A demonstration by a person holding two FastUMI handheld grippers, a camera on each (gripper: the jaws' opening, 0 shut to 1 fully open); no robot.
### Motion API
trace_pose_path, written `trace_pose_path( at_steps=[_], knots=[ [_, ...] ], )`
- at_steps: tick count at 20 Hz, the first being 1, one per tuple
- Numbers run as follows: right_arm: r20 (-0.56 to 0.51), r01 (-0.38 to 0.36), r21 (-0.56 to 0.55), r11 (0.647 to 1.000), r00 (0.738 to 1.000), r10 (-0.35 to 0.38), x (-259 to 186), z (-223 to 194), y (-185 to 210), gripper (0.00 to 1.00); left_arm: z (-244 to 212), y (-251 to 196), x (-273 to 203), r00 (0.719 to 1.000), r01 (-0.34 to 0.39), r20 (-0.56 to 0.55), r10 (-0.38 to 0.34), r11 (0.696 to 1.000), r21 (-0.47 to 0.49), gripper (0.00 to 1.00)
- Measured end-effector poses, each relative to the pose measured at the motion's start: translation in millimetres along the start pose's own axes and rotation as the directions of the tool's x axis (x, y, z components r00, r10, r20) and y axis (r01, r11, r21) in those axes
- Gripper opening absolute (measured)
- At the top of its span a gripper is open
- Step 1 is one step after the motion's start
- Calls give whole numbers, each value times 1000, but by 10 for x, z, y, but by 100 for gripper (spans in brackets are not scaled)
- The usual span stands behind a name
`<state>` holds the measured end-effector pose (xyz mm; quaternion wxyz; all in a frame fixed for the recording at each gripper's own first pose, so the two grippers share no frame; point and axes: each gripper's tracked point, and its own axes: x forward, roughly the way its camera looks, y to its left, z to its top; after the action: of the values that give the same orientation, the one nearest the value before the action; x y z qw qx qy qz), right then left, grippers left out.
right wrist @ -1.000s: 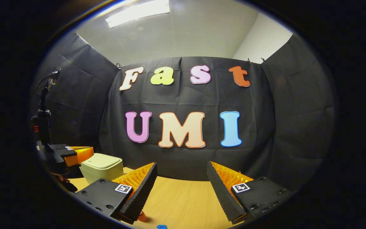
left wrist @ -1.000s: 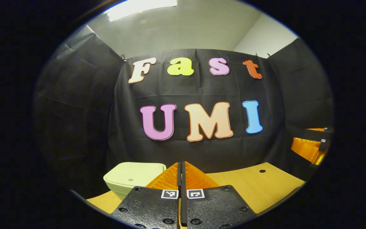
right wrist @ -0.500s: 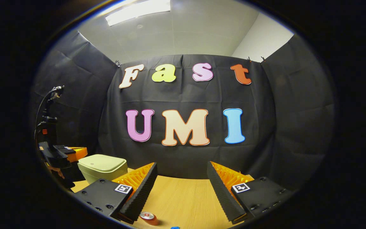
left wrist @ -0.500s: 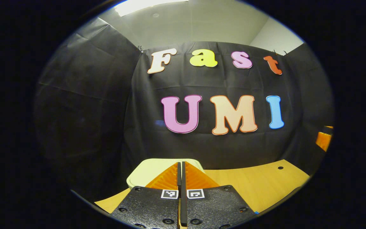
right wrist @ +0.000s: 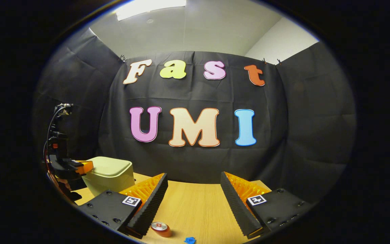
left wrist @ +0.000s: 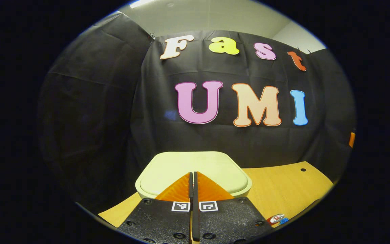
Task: Press the lid of the desktop garbage bin to open it, pick up the crumpled paper on the desktop and throw it into the bin, then pick up the pop can on the desktop and drop it into the bin, and finally close the garbage bin lid.
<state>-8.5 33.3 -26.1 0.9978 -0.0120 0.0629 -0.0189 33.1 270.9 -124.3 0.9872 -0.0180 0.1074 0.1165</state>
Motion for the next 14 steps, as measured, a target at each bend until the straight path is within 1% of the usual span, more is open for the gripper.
trace_pose_path(
  at_steps=[3,5,7,8,10,11,12,13,14],
  knots=[
    [-3,6,-8,1000,1000,-6,15,2,-7,98,-18,7,31,1000,6,16,-6,1000,16,0],
    [-9,2,-8,1000,1000,-2,10,-14,9,98,-71,11,10,1000,4,10,-4,1000,-26,0],
    [-11,-6,-7,1000,1000,6,8,-6,27,98,-65,-5,19,1000,13,3,-13,1000,-3,0],
    [-12,-13,-4,1000,1000,13,16,-18,42,98,-87,-26,11,1000,9,16,-9,1000,17,0],
    [-13,-30,-6,1000,999,30,4,-15,66,98,53,-18,-10,997,-8,83,2,998,69,0],
    [-8,-39,-12,999,999,39,5,6,65,98,84,-60,-3,996,4,90,-12,997,83,0],
    [-2,-46,-20,999,999,46,23,13,58,100,79,-136,-30,996,12,90,-20,996,87,0],
    [5,-52,-26,998,999,52,31,28,49,98,134,-187,-49,994,24,105,-33,996,82,0],
    [10,-58,-27,998,998,58,45,33,48,98,252,-237,-91,990,33,134,-43,996,79,0]
  ],
)
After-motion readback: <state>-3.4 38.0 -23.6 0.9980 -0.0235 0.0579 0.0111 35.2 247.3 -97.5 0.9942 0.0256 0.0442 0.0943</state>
